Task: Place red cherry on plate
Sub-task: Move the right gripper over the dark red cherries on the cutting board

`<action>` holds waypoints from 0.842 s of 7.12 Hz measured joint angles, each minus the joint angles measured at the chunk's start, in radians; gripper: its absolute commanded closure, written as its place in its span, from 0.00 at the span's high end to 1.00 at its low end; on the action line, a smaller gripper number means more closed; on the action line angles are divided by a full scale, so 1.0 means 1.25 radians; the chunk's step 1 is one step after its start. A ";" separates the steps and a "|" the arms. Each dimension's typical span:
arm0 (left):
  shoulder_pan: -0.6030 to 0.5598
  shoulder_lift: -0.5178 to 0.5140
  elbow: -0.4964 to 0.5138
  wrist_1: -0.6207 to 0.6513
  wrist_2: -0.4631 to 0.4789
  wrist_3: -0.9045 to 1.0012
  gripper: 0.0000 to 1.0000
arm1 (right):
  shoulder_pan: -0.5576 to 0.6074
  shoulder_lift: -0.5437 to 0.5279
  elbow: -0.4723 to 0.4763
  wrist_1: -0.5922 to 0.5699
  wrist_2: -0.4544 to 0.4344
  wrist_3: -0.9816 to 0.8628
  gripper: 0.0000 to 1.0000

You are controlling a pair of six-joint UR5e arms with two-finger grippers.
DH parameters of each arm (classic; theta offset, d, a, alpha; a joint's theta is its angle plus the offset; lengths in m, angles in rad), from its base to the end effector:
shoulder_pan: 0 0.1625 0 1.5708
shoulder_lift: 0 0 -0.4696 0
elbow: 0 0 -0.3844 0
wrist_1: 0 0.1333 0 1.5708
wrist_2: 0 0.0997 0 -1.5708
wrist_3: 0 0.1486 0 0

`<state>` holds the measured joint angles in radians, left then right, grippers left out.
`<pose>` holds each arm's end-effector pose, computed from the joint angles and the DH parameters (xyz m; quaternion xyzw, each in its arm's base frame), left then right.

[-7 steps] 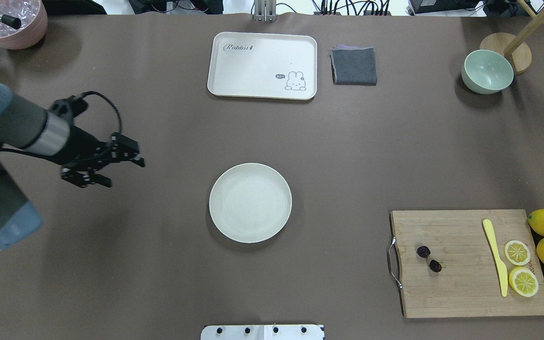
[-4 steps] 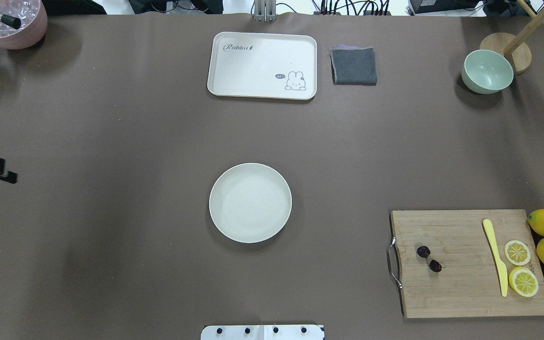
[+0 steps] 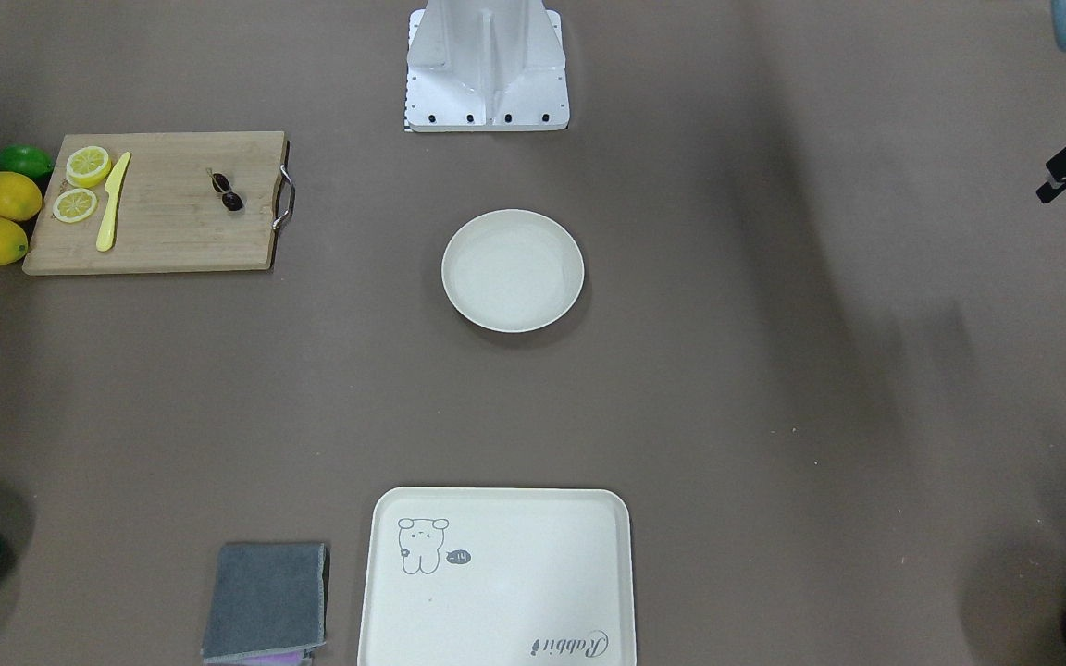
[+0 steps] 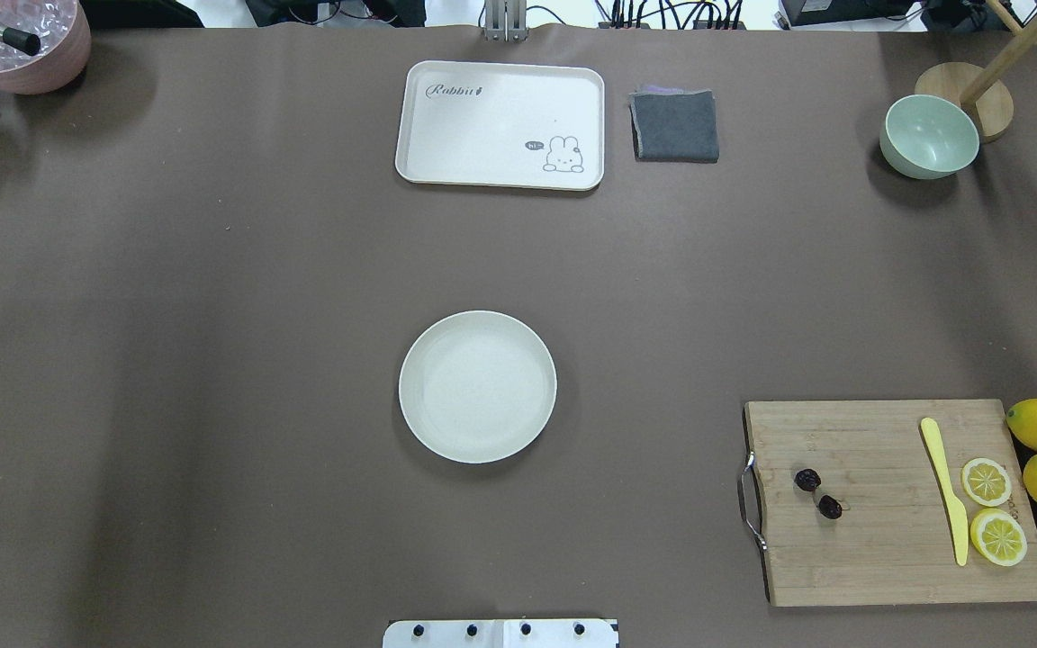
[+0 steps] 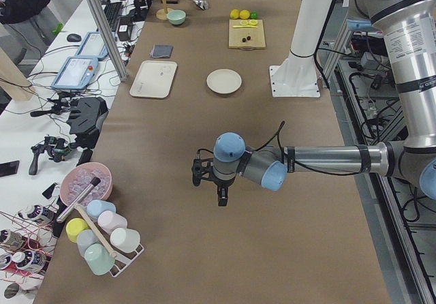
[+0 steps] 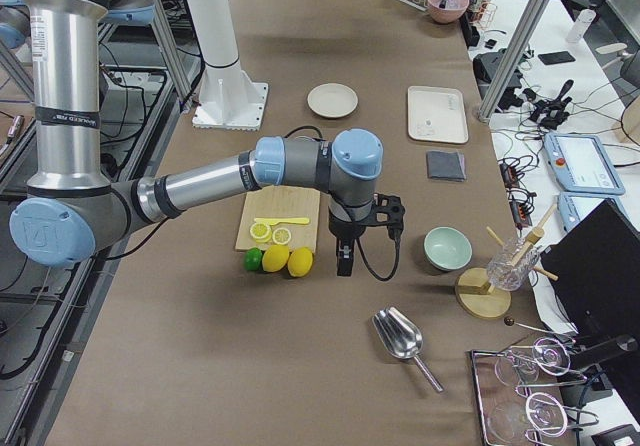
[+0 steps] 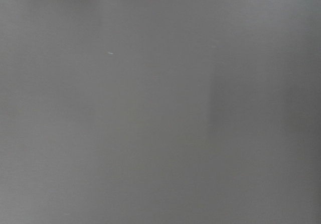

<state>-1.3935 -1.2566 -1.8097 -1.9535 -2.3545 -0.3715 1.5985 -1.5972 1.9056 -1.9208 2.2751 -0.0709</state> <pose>0.0364 -0.3643 0.7082 0.0339 0.4016 -0.0303 0.9147 0.0495 -0.4476 0.6325 -0.0025 -0.3454 -0.0131 0.9384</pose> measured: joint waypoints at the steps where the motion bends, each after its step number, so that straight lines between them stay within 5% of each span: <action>1: -0.031 -0.029 0.001 0.081 0.005 0.069 0.97 | -0.006 0.035 -0.050 0.028 -0.001 0.002 1.00; 2: -0.046 -0.061 0.000 0.136 0.012 0.099 0.97 | -0.027 0.061 -0.069 0.047 -0.001 0.046 1.00; 6: -0.067 -0.115 -0.019 0.217 0.023 0.114 0.97 | -0.325 0.068 0.164 0.061 -0.064 0.508 1.00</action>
<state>-1.4771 -1.4000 -1.8331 -1.6820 -2.3260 -0.2285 1.1921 -1.5118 2.1106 -1.8451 2.1954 0.5638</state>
